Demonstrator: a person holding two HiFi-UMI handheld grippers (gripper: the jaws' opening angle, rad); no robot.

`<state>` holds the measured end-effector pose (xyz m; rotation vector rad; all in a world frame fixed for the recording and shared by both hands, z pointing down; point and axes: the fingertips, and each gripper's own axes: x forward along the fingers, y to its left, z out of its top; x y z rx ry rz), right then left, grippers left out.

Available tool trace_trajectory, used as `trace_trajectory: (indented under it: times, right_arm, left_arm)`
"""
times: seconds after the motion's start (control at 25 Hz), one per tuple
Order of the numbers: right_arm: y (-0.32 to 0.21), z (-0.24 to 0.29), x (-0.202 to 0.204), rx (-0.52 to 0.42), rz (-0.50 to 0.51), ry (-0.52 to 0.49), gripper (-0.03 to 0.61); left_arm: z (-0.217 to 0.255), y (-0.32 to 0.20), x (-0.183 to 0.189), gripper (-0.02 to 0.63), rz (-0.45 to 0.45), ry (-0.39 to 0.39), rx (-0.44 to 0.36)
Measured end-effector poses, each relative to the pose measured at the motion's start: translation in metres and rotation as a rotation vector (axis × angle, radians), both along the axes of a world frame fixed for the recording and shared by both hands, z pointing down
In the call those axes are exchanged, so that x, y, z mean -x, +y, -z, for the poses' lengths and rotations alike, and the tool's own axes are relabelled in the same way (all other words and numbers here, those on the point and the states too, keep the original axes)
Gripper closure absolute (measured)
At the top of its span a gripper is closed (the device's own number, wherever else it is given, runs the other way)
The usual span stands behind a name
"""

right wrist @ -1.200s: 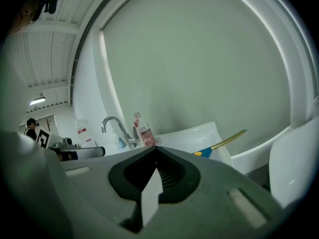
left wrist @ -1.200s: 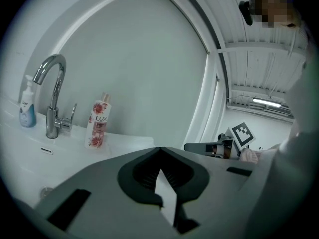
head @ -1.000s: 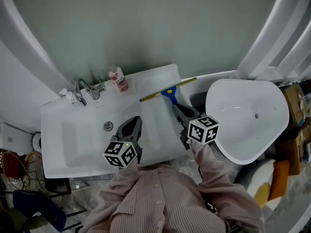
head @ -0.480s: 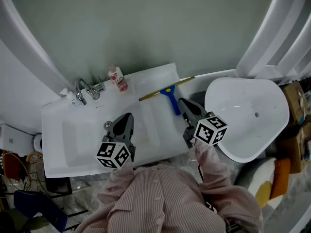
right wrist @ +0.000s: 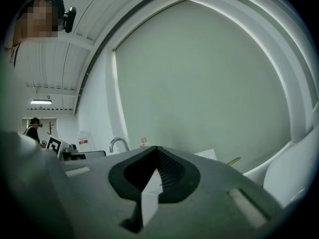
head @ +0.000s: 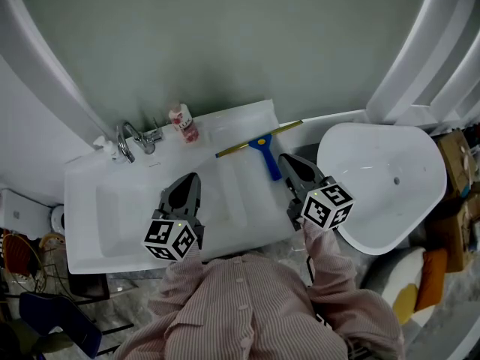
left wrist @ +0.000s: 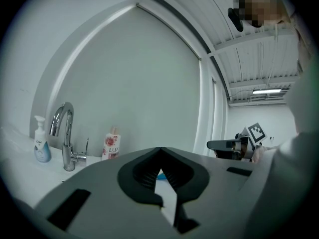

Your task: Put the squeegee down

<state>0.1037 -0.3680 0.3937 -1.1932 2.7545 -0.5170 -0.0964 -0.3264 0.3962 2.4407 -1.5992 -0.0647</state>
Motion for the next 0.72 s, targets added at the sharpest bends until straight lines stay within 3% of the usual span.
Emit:
trace_trajectory:
  times: [0.72]
  right_arm:
    - [-0.008,-0.01,-0.007,-0.029,-0.018,0.09,0.574]
  left_arm:
    - [-0.008,-0.01,0.011,0.612,0.016,-0.013,0.025]
